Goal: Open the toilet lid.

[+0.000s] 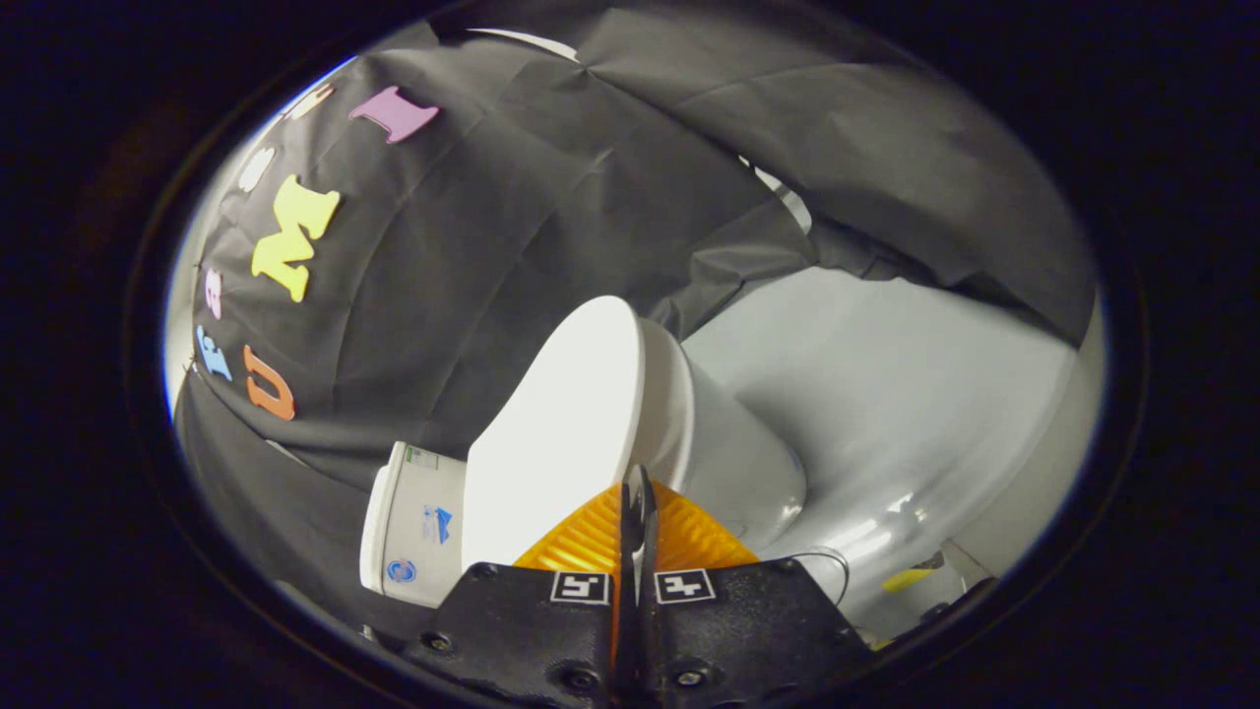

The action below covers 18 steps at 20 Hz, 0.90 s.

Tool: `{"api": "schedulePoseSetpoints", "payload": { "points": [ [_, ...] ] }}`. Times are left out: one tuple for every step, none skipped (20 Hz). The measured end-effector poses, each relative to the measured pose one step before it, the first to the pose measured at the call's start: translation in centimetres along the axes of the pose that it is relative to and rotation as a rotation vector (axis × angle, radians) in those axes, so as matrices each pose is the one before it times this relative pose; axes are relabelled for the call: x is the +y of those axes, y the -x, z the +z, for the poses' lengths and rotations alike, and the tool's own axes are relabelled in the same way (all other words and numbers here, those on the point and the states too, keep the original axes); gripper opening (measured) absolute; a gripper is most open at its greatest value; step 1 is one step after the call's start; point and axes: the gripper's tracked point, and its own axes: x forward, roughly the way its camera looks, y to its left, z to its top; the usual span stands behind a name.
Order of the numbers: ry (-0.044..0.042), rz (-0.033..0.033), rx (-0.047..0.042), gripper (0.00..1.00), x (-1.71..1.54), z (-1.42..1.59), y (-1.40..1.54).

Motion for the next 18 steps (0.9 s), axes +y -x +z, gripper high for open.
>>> {"api": "schedulePoseSetpoints", "payload": {
  "points": [
    [0.01215, -0.00104, -0.01374, 0.04, 0.806, 0.509, 0.462],
    [0.0107, -0.00318, -0.00966, 0.04, 0.676, 0.346, 0.551],
    [0.0201, -0.01269, -0.00675, 0.04, 0.625, 0.134, 0.246],
    [0.02449, -0.01347, -0.01134, 0.04, 0.65, 0.048, 0.428],
    [0.0261, -0.01054, -0.00851, 0.04, 0.656, 0.247, 0.315],
    [0.01516, -0.00583, -0.00992, 0.04, 0.717, 0.414, 0.499],
    [0.0095, -0.00108, -0.01292, 0.04, 0.798, 0.449, 0.497],
    [0.00838, 0.00596, -0.01214, 0.04, 0.986, 0.401, 0.472],
    [0.01273, 0.00251, -0.00948, 0.04, 0.846, 0.326, 0.474],
    [0.0181, 0.00408, -0.01403, 0.04, 0.923, 0.151, 0.39],
    [0.01793, -0.00366, -0.00659, 0.04, 0.788, 0.169, 0.198],
    [0.01296, -0.00126, -0.01034, 0.04, 0.801, 0.314, 0.296],
    [0.01462, -0.00245, -0.00826, 0.04, 0.841, 0.472, 0.225],
    [0.01298, 0.00213, -0.01139, 0.04, 0.786, 0.227, 0.359],
    [0.01675, -0.00087, -0.01036, 0.04, 0.82, 0.428, 0.325],
    [0.02244, -0.00409, -0.00865, 0.04, 0.77, 0.09, 0.208],
    [0.01889, -0.00483, -0.00959, 0.04, 0.806, 0.222, 0.074],
    [0.01559, -0.00314, -0.01142, 0.04, 0.888, 0.264, 0.32]
  ]
}}
